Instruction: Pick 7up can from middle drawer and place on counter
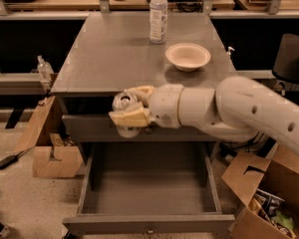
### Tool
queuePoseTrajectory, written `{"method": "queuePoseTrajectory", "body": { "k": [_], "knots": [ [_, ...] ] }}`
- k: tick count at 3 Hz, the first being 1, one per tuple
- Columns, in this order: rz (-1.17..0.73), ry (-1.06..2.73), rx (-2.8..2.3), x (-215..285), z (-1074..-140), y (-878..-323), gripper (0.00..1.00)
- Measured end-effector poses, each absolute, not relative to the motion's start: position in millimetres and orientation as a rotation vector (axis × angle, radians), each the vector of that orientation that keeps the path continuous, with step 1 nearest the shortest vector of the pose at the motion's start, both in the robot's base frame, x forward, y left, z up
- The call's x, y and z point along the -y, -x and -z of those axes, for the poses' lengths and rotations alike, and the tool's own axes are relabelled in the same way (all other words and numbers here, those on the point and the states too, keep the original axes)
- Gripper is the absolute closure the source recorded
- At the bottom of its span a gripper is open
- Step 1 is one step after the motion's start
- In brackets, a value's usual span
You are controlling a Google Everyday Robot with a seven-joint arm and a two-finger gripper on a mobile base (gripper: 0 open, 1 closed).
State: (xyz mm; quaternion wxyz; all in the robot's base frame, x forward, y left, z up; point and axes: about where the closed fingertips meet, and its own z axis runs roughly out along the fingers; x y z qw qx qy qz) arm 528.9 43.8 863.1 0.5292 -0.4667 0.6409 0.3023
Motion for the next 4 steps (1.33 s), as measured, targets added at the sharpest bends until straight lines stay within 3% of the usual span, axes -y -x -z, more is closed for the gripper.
{"method": "queuePoseTrajectory", "body": {
  "k": [2, 4],
  "knots": [
    [-0.615, 1.132, -1.515, -65.1, -949.9, -586.9, 1.00],
    [-0.610, 1.180, -1.500, -72.6, -950.3, -585.8, 1.00]
  ]
}}
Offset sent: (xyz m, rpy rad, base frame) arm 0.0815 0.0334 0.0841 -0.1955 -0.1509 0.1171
